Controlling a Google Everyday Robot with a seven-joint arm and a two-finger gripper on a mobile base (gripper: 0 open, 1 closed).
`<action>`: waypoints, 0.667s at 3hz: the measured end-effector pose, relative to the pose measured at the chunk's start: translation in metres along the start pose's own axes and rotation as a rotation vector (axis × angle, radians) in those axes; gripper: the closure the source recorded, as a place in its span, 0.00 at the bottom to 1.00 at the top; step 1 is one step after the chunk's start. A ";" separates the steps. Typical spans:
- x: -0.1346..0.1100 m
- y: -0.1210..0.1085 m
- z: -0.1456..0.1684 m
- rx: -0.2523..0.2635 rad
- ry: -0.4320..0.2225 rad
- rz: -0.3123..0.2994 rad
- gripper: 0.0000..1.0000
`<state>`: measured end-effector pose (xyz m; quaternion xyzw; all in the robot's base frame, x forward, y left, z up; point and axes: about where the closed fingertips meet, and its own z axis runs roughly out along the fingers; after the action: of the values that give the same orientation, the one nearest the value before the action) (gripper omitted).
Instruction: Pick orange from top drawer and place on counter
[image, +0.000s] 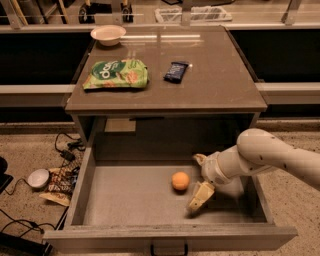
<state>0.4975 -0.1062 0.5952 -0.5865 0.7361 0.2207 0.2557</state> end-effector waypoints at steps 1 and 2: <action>-0.018 -0.003 0.011 -0.012 -0.021 -0.013 0.00; -0.034 -0.004 0.017 -0.022 -0.036 -0.027 0.03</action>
Offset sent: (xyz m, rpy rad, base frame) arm 0.0189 0.0511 0.0166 0.0509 -0.0177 0.0495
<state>0.5098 -0.0707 0.6034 -0.5954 0.7208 0.2358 0.2651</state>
